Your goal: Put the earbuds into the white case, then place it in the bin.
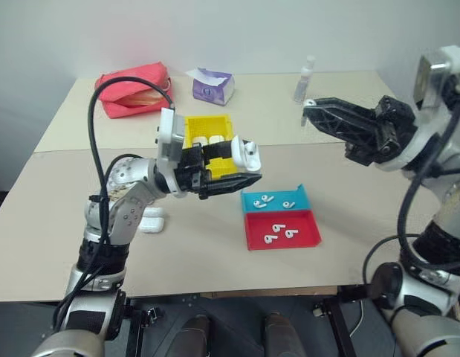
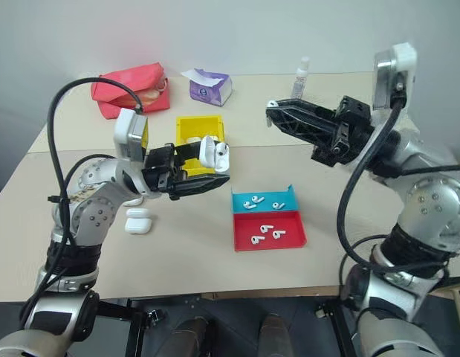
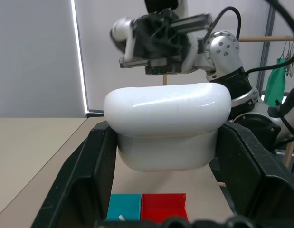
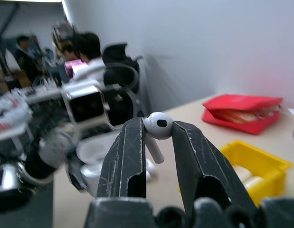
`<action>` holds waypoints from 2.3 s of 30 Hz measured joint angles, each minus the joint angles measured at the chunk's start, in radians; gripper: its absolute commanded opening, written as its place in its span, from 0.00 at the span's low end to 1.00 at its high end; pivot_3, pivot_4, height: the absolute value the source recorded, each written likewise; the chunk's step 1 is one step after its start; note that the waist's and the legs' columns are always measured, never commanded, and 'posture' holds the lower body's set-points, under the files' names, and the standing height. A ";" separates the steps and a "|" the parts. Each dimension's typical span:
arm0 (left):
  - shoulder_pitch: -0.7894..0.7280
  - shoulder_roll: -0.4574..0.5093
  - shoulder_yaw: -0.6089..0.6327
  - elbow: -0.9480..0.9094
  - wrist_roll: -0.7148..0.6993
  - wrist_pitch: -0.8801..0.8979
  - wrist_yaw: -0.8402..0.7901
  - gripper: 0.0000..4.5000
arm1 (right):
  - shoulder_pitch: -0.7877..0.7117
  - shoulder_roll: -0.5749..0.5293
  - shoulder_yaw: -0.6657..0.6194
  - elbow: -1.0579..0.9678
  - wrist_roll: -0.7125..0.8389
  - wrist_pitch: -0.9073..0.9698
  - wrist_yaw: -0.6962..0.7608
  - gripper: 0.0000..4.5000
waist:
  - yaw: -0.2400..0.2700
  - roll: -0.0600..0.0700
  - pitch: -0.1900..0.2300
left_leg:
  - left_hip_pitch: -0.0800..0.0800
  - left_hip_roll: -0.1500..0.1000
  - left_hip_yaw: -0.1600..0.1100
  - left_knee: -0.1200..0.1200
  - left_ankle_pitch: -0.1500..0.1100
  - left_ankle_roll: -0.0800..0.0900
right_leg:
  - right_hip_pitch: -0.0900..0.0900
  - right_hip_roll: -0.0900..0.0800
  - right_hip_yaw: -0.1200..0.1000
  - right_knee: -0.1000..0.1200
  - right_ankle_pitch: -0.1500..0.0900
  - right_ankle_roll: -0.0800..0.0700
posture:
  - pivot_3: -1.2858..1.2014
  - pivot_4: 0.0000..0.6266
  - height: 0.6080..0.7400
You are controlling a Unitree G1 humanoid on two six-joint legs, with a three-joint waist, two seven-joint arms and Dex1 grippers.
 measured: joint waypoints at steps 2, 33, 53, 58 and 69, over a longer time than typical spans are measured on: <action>-0.007 -0.010 -0.003 0.017 0.002 0.000 -0.006 0.63 | 0.031 0.055 0.006 -0.063 0.073 0.031 -0.090 0.14 | 0.000 0.000 0.000 | 0.000 0.000 0.000 0.000 0.000 0.000 | 0.000 0.000 0.000 0.000 0.000 0.000 | 0.52 0.24 1.00; -0.030 -0.038 -0.013 0.041 0.042 -0.038 -0.038 0.63 | 0.211 -0.117 0.268 -0.125 0.336 -0.189 -0.358 0.31 | -0.003 0.000 0.000 | 0.000 -0.001 0.000 0.000 0.000 0.001 | 0.000 0.000 0.000 -0.001 0.000 0.000 | 0.52 0.24 1.00; -0.029 -0.022 -0.013 0.051 0.062 -0.040 -0.031 0.63 | 0.246 -0.263 0.294 -0.091 0.407 -0.246 -0.313 0.62 | 0.001 0.000 0.000 | 0.000 -0.001 0.000 0.000 -0.001 0.001 | 0.001 0.000 -0.001 -0.001 0.000 0.000 | 0.52 0.24 1.00; -0.028 -0.033 -0.046 0.081 0.142 -0.050 0.007 0.63 | 0.095 -0.381 0.356 -0.025 0.287 -0.255 -0.288 0.24 | -0.002 0.000 0.000 | 0.000 -0.001 0.002 0.000 -0.001 0.001 | 0.000 0.000 0.000 -0.001 0.000 0.000 | 0.52 0.24 1.00; -0.036 -0.080 -0.093 0.136 0.199 -0.090 0.007 0.63 | -0.304 -0.455 0.721 0.097 0.042 -0.220 -0.046 0.01 | -0.001 0.000 0.000 | -0.002 -0.001 0.002 0.000 -0.001 0.002 | -0.001 0.000 -0.001 -0.002 0.000 0.000 | 0.52 0.24 1.00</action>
